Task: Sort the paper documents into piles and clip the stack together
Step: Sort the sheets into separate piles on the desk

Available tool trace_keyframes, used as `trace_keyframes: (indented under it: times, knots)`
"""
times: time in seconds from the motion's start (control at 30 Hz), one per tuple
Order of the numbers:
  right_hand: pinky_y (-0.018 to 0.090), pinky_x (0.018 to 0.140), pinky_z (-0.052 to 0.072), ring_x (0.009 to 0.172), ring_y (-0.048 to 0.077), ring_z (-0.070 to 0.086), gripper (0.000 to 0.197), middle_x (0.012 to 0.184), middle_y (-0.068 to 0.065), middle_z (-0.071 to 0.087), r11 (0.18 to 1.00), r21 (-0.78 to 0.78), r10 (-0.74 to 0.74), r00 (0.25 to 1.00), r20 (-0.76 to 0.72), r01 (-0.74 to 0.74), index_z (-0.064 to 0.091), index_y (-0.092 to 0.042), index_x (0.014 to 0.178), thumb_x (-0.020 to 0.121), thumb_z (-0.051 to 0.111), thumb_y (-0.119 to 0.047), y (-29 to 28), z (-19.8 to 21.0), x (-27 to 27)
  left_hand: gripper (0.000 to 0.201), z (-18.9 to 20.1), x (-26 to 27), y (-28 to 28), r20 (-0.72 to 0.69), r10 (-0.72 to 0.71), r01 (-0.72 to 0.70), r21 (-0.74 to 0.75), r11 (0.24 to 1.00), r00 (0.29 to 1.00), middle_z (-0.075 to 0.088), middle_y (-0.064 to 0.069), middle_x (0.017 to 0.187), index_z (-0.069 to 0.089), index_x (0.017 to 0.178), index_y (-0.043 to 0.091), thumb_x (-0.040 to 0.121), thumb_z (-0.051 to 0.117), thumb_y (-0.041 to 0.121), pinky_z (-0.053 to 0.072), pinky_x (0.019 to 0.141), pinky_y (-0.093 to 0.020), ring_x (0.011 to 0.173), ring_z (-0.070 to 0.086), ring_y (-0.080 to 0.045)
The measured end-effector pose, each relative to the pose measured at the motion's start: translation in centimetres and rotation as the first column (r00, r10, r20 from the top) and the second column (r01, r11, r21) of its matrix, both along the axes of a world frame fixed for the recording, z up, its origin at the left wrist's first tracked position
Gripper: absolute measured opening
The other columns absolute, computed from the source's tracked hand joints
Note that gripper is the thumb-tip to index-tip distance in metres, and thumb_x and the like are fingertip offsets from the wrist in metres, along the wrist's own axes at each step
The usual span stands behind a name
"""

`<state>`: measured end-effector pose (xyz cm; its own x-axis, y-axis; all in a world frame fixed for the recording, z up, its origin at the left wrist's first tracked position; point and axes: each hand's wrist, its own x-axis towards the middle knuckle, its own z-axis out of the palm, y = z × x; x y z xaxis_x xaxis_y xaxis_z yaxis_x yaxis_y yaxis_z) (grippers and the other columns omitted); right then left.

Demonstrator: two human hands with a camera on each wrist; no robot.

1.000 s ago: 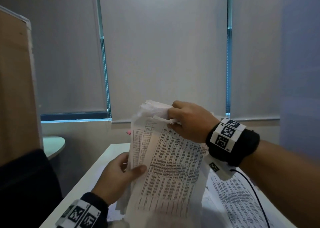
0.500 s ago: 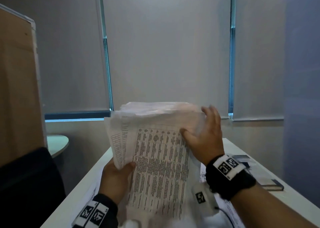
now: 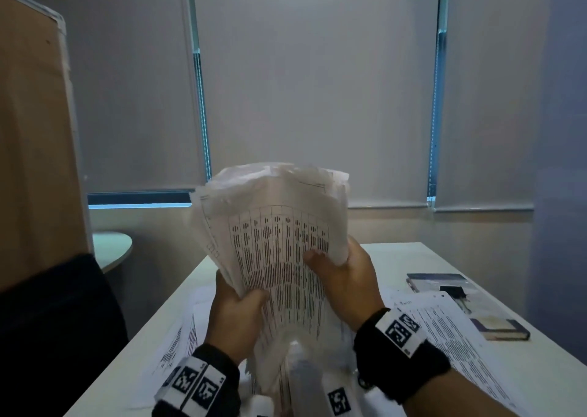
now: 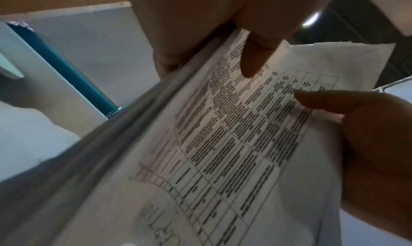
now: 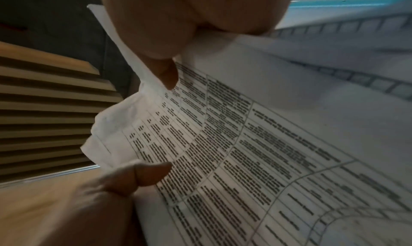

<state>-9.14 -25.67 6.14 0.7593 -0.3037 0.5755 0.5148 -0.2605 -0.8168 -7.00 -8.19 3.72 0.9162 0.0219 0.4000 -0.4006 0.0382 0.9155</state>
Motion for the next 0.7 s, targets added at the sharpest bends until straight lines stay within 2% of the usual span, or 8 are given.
trace_keyframes:
  times: [0.07, 0.13, 0.23, 0.4, 0.5, 0.6, 0.63, 0.7]
  knots:
    - [0.041, 0.075, 0.061, 0.089, 0.019, 0.070, 0.039, 0.097, 0.003, 0.072, 0.998, 0.019, 0.062, 0.997, -0.034, -0.061, 0.059, -0.021, 0.103, 0.071, 0.070, -0.041, -0.7, -1.1, 0.0, 0.061, -0.5, 0.2, 0.7, -0.036, 0.002, -0.003, -0.026, 1.000, 0.999, 0.070, 0.001, 0.109, 0.053, 0.124, 0.020, 0.064, 0.064, 0.018, 0.053, 0.084, -0.038, 0.103, 0.067, -0.021]
    - [0.039, 0.079, 0.060, 0.093, 0.021, 0.070, 0.039, 0.101, 0.005, 0.072, 0.991, 0.040, 0.129, 0.990, -0.059, -0.127, 0.059, -0.019, 0.108, 0.071, 0.069, -0.027, -1.5, -2.3, -0.3, 0.058, -0.9, 0.6, 1.7, -0.079, 0.015, -0.020, -0.065, 0.998, 0.997, 0.070, -0.003, 0.108, 0.054, 0.120, 0.019, 0.062, 0.063, 0.020, 0.053, 0.086, -0.045, 0.102, 0.066, -0.027]
    - [0.038, 0.081, 0.060, 0.094, 0.021, 0.069, 0.035, 0.101, 0.006, 0.073, 0.986, 0.041, 0.167, 0.983, -0.071, -0.164, 0.064, -0.016, 0.108, 0.073, 0.067, -0.020, -1.9, -3.0, -0.3, 0.053, -0.7, 1.2, 2.1, -0.092, -0.004, 0.003, -0.007, 1.000, 0.996, 0.070, -0.002, 0.108, 0.056, 0.116, 0.024, 0.064, 0.061, 0.021, 0.052, 0.084, -0.042, 0.101, 0.066, -0.024]
    - [0.048, 0.078, 0.058, 0.087, 0.033, 0.068, 0.004, 0.090, 0.012, 0.072, 1.000, 0.019, 0.017, 0.999, -0.048, -0.016, 0.066, -0.018, 0.093, 0.090, 0.068, -0.019, -1.3, -2.5, 0.0, 0.065, -0.8, 1.8, 2.1, -0.137, 0.016, -0.002, 0.100, 0.995, 0.990, 0.071, 0.001, 0.111, 0.054, 0.130, 0.019, 0.066, 0.062, 0.023, 0.055, 0.087, -0.044, 0.102, 0.068, -0.022]
    - [0.045, 0.083, 0.059, 0.087, 0.021, 0.071, 0.013, 0.090, 0.001, 0.075, 0.987, 0.159, -0.006, 1.000, -0.029, 0.011, 0.068, -0.025, 0.091, 0.089, 0.068, -0.012, -1.3, -1.8, 0.2, 0.077, -1.8, 2.1, 2.8, -0.254, 0.154, -0.135, 0.090, 0.987, 0.955, 0.062, -0.005, 0.134, 0.039, 0.149, 0.023, 0.080, 0.074, 0.023, 0.050, 0.097, -0.046, 0.117, 0.062, -0.029]
    - [0.049, 0.090, 0.056, 0.096, 0.023, 0.072, 0.017, 0.099, 0.002, 0.076, 0.930, 0.363, 0.056, 0.998, 0.007, -0.055, 0.070, -0.020, 0.102, 0.091, 0.064, -0.008, -1.2, -1.4, 0.3, 0.094, -3.6, 1.9, 3.3, -0.424, 0.247, -0.271, 0.005, 0.963, 0.871, 0.038, -0.015, 0.157, 0.022, 0.157, 0.018, 0.082, 0.078, 0.025, 0.039, 0.109, -0.050, 0.138, 0.044, -0.036]
    - [0.052, 0.093, 0.054, 0.099, 0.026, 0.071, 0.019, 0.104, 0.004, 0.076, 0.903, 0.421, 0.076, 0.997, 0.025, -0.080, 0.070, -0.017, 0.107, 0.091, 0.063, -0.008, -1.0, -1.3, 0.4, 0.091, -4.2, 1.7, 3.1, -0.495, 0.191, -0.255, -0.062, 0.965, 0.847, 0.040, -0.017, 0.156, 0.030, 0.154, 0.014, 0.079, 0.079, 0.030, 0.041, 0.106, -0.050, 0.138, 0.044, -0.038]
    - [0.056, 0.095, 0.051, 0.104, 0.032, 0.068, 0.023, 0.110, 0.008, 0.074, 0.842, 0.523, 0.125, 0.991, 0.046, -0.130, 0.067, -0.012, 0.114, 0.092, 0.063, -0.009, -0.6, -1.2, 0.7, 0.057, -4.9, 1.3, 2.2, -0.551, -0.097, -0.125, -0.351, 0.928, 0.829, 0.054, -0.025, 0.144, 0.056, 0.132, 0.009, 0.082, 0.073, 0.030, 0.051, 0.091, -0.047, 0.131, 0.052, -0.042]
